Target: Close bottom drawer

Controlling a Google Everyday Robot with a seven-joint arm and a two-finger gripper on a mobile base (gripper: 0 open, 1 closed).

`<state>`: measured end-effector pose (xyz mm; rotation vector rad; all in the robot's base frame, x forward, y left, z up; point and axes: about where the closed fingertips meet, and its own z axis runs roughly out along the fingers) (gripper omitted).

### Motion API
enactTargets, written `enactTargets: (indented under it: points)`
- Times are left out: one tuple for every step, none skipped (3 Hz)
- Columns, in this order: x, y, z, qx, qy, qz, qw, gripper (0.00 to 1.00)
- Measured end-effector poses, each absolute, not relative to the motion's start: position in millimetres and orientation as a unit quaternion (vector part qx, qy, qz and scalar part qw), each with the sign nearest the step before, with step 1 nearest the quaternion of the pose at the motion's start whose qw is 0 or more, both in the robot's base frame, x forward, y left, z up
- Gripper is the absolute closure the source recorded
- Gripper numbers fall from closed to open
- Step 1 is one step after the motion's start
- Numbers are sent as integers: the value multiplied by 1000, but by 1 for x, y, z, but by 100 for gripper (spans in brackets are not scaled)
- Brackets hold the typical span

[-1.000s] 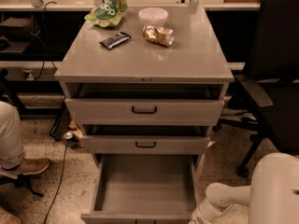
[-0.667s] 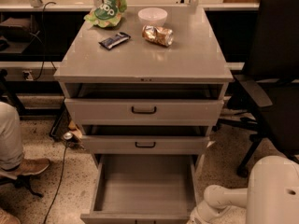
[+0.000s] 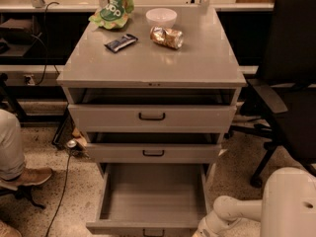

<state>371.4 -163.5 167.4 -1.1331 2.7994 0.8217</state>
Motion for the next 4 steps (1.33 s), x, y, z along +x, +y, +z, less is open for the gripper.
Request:
enactTargets:
  points:
    - [375, -158, 165, -370, 890, 267, 16, 100]
    - [385, -146, 166, -392, 881, 265, 29, 100]
    - [413, -121, 169, -430, 865, 247, 73, 100]
    - [419, -116, 171, -437, 862, 245, 82, 100]
